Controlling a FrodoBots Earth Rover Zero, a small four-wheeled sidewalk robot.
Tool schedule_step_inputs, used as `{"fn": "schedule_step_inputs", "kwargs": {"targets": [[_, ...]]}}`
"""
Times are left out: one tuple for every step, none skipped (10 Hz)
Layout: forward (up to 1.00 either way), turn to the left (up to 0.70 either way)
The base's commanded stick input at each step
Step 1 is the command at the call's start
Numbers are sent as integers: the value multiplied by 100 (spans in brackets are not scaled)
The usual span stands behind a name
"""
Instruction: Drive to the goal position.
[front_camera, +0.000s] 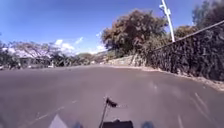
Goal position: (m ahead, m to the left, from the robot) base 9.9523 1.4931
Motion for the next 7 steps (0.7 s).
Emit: {"fn": "schedule_step_inputs", "kwargs": {"targets": [[50,0],[50,0],[50,0],[50,0],[50,0],[50,0],[50,0]]}}
